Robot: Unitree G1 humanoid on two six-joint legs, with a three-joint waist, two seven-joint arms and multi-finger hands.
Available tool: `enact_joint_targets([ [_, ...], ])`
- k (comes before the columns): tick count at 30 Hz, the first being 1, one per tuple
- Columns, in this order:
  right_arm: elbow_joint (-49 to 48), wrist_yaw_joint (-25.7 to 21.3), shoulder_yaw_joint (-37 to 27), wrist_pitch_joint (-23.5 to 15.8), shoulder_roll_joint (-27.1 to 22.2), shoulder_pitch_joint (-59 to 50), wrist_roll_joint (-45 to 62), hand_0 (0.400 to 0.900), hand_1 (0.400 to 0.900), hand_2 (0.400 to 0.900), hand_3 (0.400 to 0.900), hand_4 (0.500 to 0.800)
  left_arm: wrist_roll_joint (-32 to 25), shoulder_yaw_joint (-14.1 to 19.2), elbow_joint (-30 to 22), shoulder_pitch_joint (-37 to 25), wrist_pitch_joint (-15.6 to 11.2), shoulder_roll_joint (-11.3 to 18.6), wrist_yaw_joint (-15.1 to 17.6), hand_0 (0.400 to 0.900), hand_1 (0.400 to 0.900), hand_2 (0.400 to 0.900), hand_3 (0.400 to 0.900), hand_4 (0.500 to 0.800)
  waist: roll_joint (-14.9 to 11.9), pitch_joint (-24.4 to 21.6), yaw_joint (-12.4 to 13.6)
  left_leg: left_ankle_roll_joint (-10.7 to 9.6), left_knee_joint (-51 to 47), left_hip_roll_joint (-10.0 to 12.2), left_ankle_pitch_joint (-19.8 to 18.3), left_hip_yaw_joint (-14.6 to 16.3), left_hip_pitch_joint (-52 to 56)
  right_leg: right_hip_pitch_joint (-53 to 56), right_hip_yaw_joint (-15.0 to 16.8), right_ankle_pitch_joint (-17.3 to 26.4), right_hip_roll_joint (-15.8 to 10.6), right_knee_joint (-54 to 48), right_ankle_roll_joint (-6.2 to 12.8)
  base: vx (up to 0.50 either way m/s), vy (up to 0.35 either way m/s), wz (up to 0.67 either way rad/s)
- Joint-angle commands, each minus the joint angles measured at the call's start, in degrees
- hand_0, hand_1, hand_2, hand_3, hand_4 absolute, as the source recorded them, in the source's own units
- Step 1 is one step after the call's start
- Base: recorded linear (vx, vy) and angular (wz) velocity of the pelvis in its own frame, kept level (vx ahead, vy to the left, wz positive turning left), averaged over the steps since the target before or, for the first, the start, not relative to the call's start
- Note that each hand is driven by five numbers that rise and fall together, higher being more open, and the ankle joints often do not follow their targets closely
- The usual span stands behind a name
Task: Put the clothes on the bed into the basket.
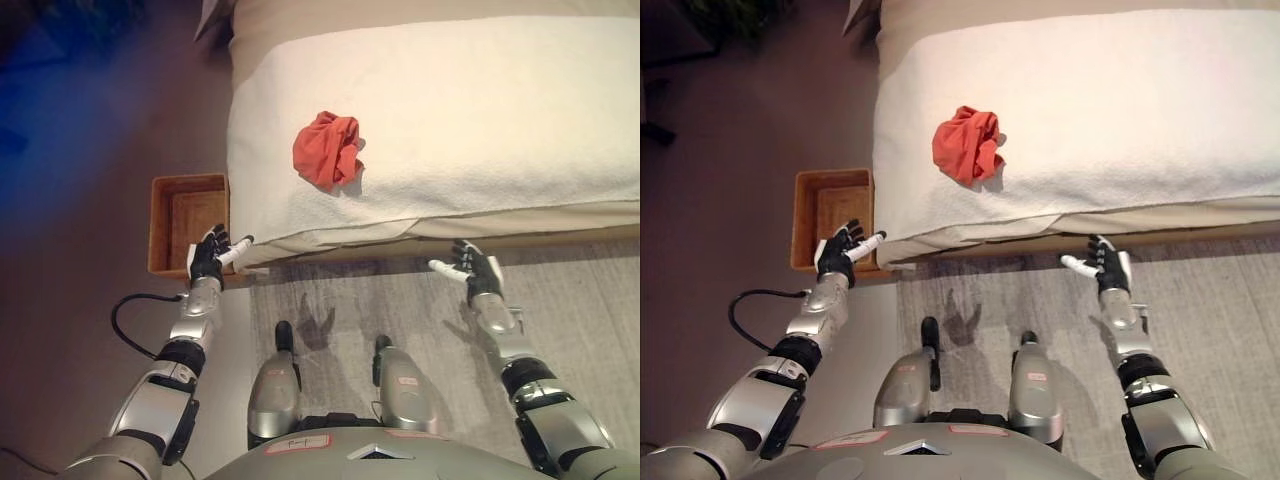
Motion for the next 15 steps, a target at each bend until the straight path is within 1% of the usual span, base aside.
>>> enact_joint_targets([
  [1,-1.27,-0.54,0.82,-3.73,-1.77,-7.27,-0.24,0.9,0.9,0.9,0.9,0.8,5.26,0.81,-3.72,-5.73,-6.31,3.48,3.24,0.9,0.9,0.9,0.9,0.8,0.27,-1.14,-0.76,-4.27,3.73,4.51,-0.3,-6.42,-5.97,6.91,-2.86,12.68,-2.54,-9.08,9.64,-0.06,0.074,-0.31],
  [2,-1.95,-0.45,1.16,-3.85,-1.7,-7.62,-0.34,0.9,0.9,0.9,0.9,0.8,7.34,0.59,-3.89,-6.25,-6.28,3.99,4.01,0.9,0.9,0.9,0.9,0.8,-0.58,-0.32,-1.26,-4.32,4.43,4.44,-0.46,-6.32,-6.83,5.78,-1.62,14.83,-1.91,-10.44,10.19,-0.03,0.049,-0.32],
  [3,-2.48,-0.44,1.26,-3.93,-1.72,-7.44,-0.44,0.9,0.9,0.9,0.9,0.8,8.46,0.51,-3.88,-6.51,-6.18,4.35,4.85,0.9,0.9,0.9,0.9,0.8,-1.09,0.11,-1.44,-4.11,5.16,4.6,-0.63,-6.31,-7.62,5.57,-0.68,14.89,-1.29,-11.37,10.14,-0.02,0.023,-0.14],
  [4,-3.05,-0.45,1.46,-4.04,-1.88,-7.51,-0.69,0.9,0.9,0.9,0.9,0.8,10.22,0.32,-3.36,-7.26,-5.92,4.51,6.13,0.9,0.9,0.9,0.9,0.8,-1.6,0.32,-1.45,-4.18,5.33,4.61,-0.67,-6.02,-8.35,5.58,-1.21,15.27,-1.19,-12.96,9.99,-0.04,0.004,-0.15],
  [6,-4.18,-0.88,2.16,-4.51,-2.61,-8.19,-1.04,0.9,0.9,0.9,0.9,0.8,14.16,-1.38,-2.18,-11.52,-5.18,5.2,9.01,0.9,0.9,0.9,0.9,0.8,-2.68,0.64,-2.14,-4.89,4.36,5.11,-0.09,-5.86,-10.15,4.89,-3.07,15.9,-0.79,-15.44,10.3,-0.04,-0.025,0.01],
  [9,-4.33,-1.69,2.85,-4.95,-3.41,-9.17,-0.83,0.9,0.9,0.9,0.9,0.8,17.59,-3.43,-0.92,-16.2,-4.05,6.95,11.29,0.9,0.9,0.9,0.9,0.8,-3.34,0.61,-3.15,-5.43,3.13,5.73,1.07,-6.38,-11.22,4.06,-3.67,15.31,0.15,-16.15,10.11,0.02,-0.005,0.08],
  [11,-4.4,-2.02,3.5,-5.25,-3.7,-10.24,-0.84,0.9,0.9,0.9,0.9,0.8,18.51,-4.28,0.43,-18.85,-3.73,7.62,12.05,0.9,0.9,0.9,0.9,0.8,-3.57,1.06,-4.05,-5.69,2.71,5.96,1.57,-6.77,-11.81,2.96,-3.36,15.11,0.59,-16.01,9.93,0.0,0.0,-0.02],
  [12,-4.62,-2.28,4.03,-5.33,-3.97,-11.12,-0.93,0.9,0.9,0.9,0.9,0.8,17.8,-4.77,0.86,-20.68,-3.77,7.79,11.96,0.9,0.9,0.9,0.9,0.8,-3.67,1.39,-4.57,-5.9,2.55,6.12,1.72,-6.74,-12.24,2.29,-3.36,15.27,0.74,-16.26,9.88,0.0,-0.005,-0.06],
  [13,-4.6,-2.28,4.01,-5.33,-3.97,-11.18,-0.93,0.9,0.9,0.9,0.9,0.8,17.78,-4.79,0.94,-20.77,-3.8,7.8,11.94,0.9,0.9,0.9,0.9,0.8,-3.67,1.4,-4.56,-5.91,2.56,6.13,1.72,-6.75,-12.29,2.23,-3.36,15.28,0.75,-16.25,9.87,-0.01,-0.007,-0.12],
  [15,-4.76,-2.59,4.64,-5.45,-4.02,-12.51,-0.98,0.9,0.9,0.9,0.9,0.8,16.91,-5.64,2.2,-22.9,-3.83,7.6,11.57,0.9,0.9,0.9,0.9,0.8,-3.69,2.0,-5.21,-6.19,2.42,6.4,1.95,-6.33,-12.89,1.09,-3.21,15.71,0.84,-16.52,10.03,-0.03,0.004,-0.17],
])
